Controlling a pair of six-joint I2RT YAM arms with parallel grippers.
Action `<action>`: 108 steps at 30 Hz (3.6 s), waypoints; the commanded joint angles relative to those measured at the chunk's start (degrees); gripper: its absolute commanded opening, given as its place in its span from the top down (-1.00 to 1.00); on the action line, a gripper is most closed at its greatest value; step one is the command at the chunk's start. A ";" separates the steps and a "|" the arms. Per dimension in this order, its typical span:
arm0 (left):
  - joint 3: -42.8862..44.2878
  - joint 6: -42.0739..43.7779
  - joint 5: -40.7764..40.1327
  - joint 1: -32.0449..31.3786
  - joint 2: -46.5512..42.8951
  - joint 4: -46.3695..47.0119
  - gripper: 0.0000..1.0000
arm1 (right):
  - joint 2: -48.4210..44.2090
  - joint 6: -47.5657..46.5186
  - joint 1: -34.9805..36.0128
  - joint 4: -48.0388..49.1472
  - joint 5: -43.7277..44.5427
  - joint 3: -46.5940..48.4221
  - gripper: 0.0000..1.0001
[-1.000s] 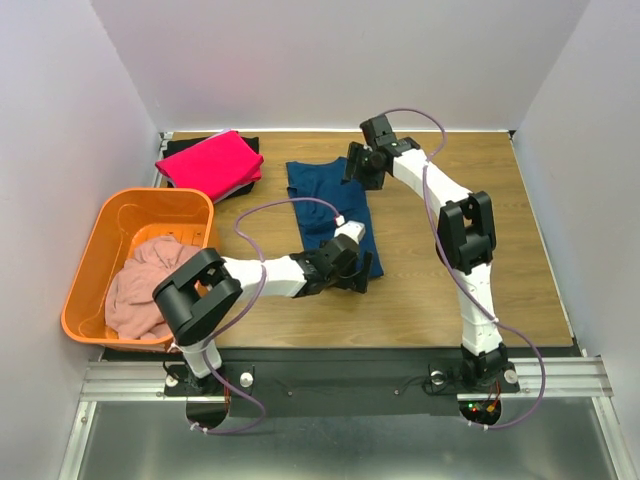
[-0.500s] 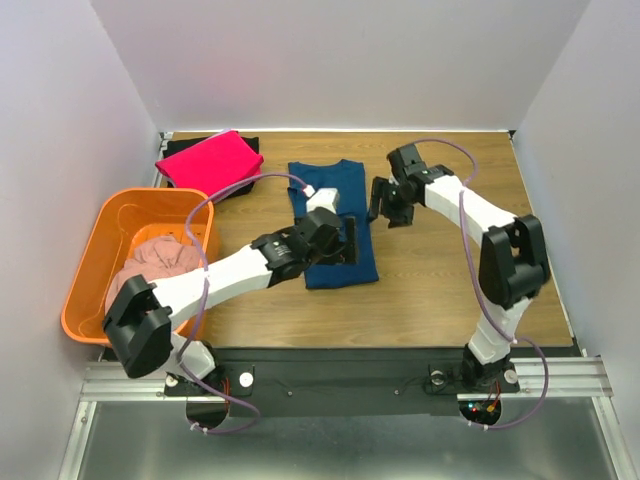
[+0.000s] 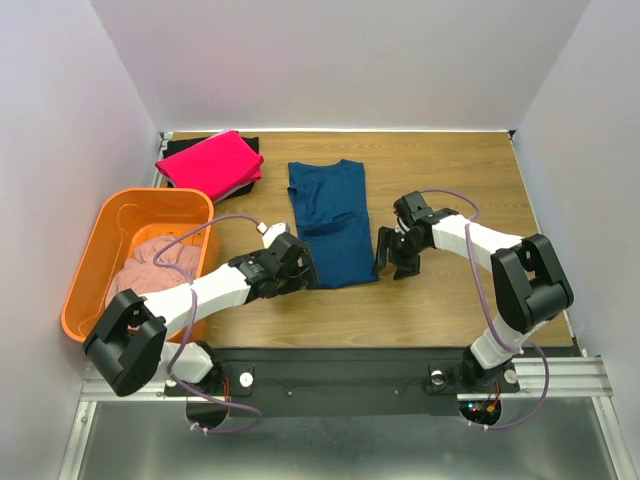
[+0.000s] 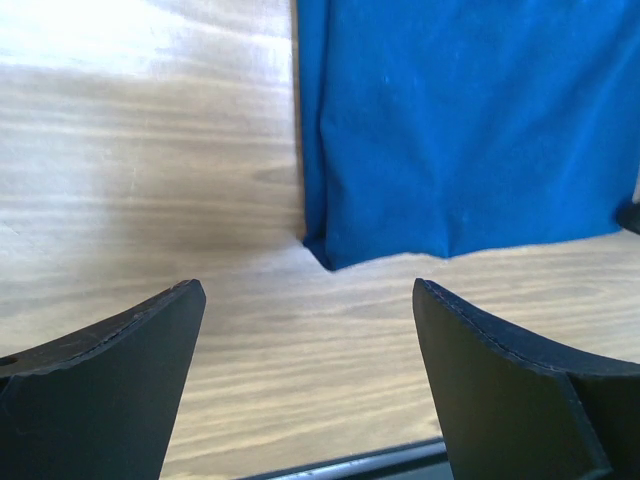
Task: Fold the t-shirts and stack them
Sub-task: Fold the tshirt
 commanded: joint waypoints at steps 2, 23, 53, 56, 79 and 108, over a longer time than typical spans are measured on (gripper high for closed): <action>-2.72 -3.22 1.32 0.11 -2.70 3.84 -0.93 | -1.49 1.45 1.04 5.43 -2.75 -0.69 -0.38; -6.41 -5.42 2.56 0.19 -0.15 8.15 -0.84 | 3.08 1.62 2.71 7.89 -2.58 -3.95 0.32; -4.39 -3.31 1.94 0.28 8.91 8.77 0.40 | 2.73 1.54 3.23 8.60 -3.98 -3.07 0.83; -4.39 -2.96 2.90 0.28 9.69 9.56 0.61 | 2.29 1.80 3.15 8.60 -4.16 -2.72 0.88; -12.83 -6.65 11.16 -1.03 -12.26 7.90 1.00 | -11.05 2.32 3.59 -1.76 -4.95 -2.89 0.99; 0.26 -19.13 13.99 -15.54 -26.78 -2.57 1.00 | -34.01 10.68 5.61 -24.71 -1.09 9.84 0.99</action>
